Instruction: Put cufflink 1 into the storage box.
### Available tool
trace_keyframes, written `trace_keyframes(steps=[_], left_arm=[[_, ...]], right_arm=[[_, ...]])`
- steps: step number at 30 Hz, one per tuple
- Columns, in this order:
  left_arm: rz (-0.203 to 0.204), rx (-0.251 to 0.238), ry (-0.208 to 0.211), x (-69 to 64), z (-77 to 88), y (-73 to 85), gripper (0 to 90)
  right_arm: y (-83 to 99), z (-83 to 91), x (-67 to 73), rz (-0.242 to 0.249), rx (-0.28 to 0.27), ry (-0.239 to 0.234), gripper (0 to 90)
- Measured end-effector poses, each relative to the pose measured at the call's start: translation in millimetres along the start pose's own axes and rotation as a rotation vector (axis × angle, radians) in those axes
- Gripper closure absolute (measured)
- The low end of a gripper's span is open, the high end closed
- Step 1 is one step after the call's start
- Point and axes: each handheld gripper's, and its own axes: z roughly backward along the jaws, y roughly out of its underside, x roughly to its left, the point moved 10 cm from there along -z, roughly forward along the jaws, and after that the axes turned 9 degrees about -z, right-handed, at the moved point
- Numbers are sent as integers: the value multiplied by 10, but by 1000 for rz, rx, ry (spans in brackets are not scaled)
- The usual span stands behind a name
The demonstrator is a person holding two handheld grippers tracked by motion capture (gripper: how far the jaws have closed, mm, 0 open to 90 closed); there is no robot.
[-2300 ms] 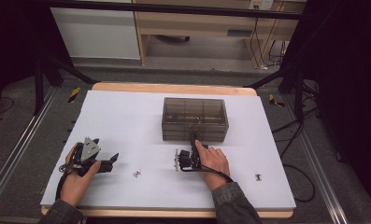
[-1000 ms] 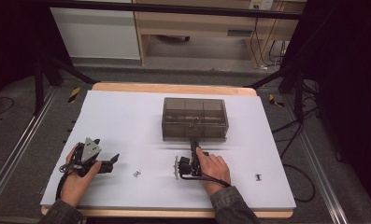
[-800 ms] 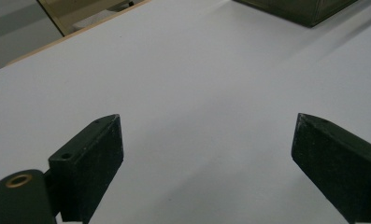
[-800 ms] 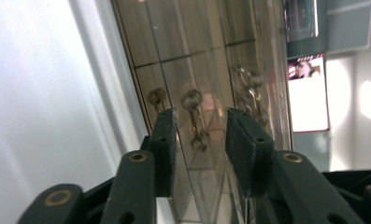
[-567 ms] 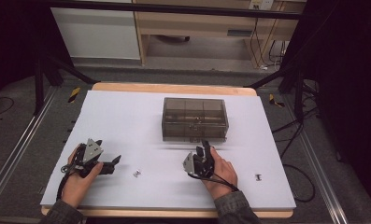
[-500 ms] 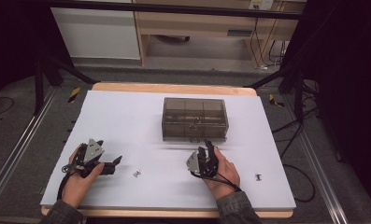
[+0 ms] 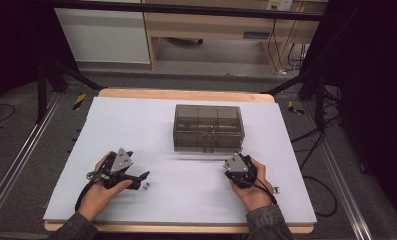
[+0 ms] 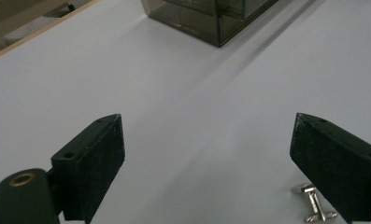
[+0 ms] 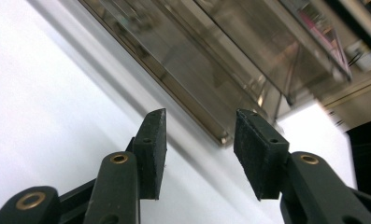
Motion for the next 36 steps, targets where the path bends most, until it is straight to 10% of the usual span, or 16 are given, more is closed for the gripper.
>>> trace_keyframes(steps=[15, 19, 36], left_arm=[[-27, -13, 102, -121, -335, -549, 256], [-68, 16, 58, -75, -410, -586, 357], [24, -35, 102, -58, -553, -735, 609]], right_arm=[[153, 15, -335, -174, 52, -144, 492], [167, -7, -408, -203, 56, -160, 466], [95, -68, -494, -261, 28, -275, 568]])
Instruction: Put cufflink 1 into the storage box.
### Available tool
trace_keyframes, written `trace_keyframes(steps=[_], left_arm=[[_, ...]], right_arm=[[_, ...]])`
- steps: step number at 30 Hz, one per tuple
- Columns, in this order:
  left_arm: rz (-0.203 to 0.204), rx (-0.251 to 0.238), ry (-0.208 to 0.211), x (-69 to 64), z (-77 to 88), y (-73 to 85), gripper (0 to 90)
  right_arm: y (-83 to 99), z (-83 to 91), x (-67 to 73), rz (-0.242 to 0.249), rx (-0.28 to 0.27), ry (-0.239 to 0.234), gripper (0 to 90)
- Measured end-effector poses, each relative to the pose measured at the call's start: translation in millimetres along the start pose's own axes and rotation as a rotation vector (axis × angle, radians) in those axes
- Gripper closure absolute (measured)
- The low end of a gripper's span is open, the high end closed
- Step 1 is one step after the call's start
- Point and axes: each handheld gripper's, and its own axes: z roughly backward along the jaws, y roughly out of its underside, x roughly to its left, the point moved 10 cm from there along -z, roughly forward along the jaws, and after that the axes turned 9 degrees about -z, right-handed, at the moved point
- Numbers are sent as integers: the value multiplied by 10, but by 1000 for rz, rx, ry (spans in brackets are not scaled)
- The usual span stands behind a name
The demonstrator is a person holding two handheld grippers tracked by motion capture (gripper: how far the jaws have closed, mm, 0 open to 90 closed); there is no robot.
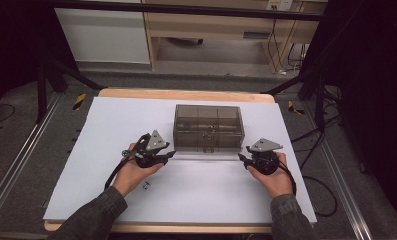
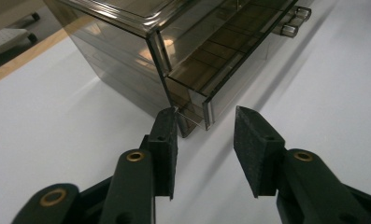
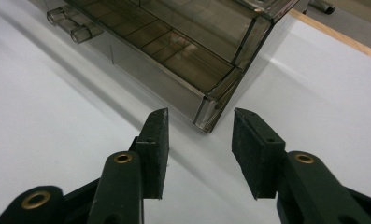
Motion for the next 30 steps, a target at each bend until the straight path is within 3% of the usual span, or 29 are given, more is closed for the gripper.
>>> trace_keyframes(steps=[4, 7, 15, 20, 30], left_arm=[[-18, 19, 33, -58, -74, 6, 630], [-22, 39, 28, -59, -131, 15, 635], [-7, 35, 31, -27, -182, 15, 692], [6, 36, 38, -23, -206, 16, 723], [31, 49, 56, 18, -211, 48, 816]], right_arm=[[20, -35, -9, 5, 14, -5, 589], [16, -52, -12, -5, 17, -12, 596], [14, -105, -27, -8, 29, -34, 626], [-13, -119, -2, -7, 24, -55, 707], [-13, -121, 12, 6, 32, -56, 778]])
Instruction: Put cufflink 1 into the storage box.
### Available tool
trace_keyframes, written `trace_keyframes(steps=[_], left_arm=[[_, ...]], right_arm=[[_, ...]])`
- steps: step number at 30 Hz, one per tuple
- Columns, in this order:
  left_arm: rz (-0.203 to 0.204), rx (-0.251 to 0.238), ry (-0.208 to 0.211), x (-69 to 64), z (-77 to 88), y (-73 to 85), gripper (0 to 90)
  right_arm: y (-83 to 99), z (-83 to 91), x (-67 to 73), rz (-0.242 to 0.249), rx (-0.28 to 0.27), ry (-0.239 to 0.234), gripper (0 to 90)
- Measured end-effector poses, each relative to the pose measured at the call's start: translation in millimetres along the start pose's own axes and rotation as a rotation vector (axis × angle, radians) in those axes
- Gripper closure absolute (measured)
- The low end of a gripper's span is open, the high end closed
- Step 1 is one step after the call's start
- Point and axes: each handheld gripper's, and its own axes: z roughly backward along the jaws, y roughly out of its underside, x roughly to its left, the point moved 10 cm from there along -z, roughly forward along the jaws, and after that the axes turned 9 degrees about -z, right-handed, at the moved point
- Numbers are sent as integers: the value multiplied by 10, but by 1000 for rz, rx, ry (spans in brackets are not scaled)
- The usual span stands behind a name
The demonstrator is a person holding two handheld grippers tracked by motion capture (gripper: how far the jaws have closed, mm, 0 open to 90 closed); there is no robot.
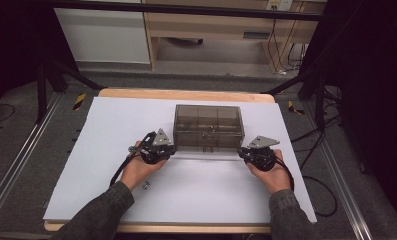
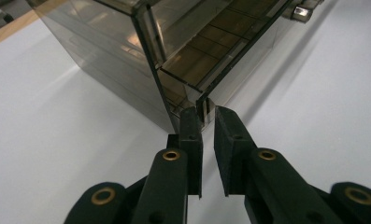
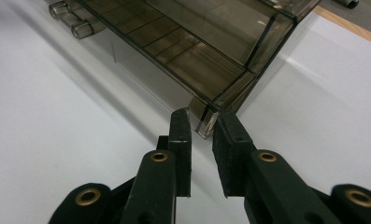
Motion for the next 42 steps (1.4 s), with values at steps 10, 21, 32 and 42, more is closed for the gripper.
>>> trace_keyframes(steps=[10, 21, 32, 42], left_arm=[[-57, 39, 4, -119, 84, 21, 826], [-44, 13, 41, -275, 203, 85, 838], [-57, 17, 53, -351, 266, 103, 839], [-56, 12, 64, -418, 307, 132, 839]], right_arm=[[54, 77, 58, 8, 10, -8, 781], [153, 217, 184, 2, 7, -27, 783], [214, 295, 254, -4, 3, -34, 785], [284, 356, 318, -1, 2, -34, 792]])
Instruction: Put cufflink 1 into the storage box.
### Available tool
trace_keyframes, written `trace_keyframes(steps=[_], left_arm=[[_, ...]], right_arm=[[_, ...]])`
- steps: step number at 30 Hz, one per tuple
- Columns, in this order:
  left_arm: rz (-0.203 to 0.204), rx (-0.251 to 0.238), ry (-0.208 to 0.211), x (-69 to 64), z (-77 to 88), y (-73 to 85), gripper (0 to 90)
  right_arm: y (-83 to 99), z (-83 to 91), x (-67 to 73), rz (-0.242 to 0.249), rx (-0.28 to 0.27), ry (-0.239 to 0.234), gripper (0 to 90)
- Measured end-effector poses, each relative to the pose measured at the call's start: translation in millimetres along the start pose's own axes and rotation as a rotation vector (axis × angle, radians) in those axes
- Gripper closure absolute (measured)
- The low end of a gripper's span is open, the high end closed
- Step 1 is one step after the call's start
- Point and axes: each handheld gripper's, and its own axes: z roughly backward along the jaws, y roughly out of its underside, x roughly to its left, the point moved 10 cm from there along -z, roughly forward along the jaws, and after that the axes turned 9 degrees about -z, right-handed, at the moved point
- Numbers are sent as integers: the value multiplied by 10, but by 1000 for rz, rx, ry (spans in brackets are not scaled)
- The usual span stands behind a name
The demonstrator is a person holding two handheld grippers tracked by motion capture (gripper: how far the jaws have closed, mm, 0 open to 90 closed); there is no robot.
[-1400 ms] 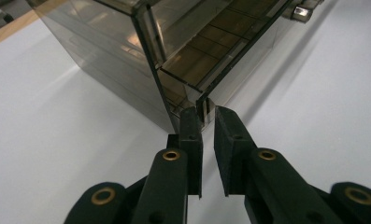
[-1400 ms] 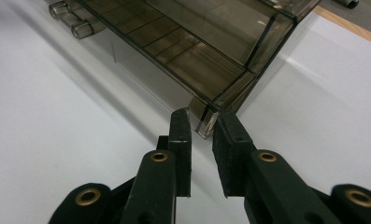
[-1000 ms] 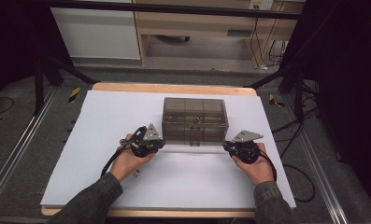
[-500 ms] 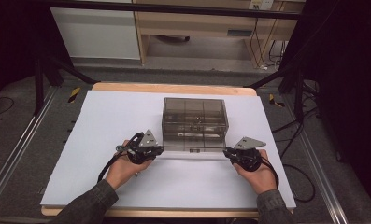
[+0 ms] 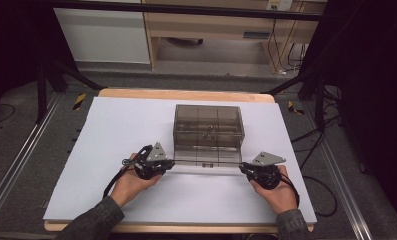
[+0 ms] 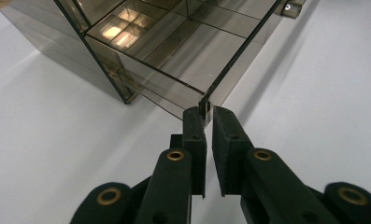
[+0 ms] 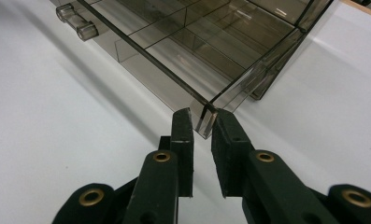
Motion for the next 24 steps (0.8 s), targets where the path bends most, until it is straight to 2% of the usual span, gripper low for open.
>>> trace_keyframes(steps=[9, 24], left_arm=[[-1, 1, 9, -67, -16, 18, 843], [21, -22, -5, -71, -30, 30, 839]], right_arm=[[57, 22, 8, -12, 0, -5, 793], [81, 0, 7, -19, -12, -8, 791]])
